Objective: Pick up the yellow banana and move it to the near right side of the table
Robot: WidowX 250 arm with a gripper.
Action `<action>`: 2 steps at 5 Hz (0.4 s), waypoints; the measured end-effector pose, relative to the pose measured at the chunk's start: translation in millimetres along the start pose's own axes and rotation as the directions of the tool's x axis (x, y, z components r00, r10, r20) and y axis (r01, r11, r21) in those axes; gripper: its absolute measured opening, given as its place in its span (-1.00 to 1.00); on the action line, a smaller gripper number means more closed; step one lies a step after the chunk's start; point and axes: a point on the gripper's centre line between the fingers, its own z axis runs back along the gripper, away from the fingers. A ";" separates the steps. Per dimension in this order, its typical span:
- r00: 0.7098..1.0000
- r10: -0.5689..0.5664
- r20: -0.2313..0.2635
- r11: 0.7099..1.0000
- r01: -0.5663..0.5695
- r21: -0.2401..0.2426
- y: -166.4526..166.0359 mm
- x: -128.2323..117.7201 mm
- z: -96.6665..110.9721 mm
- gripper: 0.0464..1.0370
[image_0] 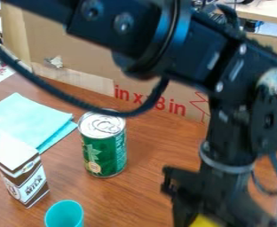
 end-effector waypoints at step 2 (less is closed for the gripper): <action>0.999 -0.017 -0.050 1.000 0.018 0.025 1.2 -14.2 -48.3 0.14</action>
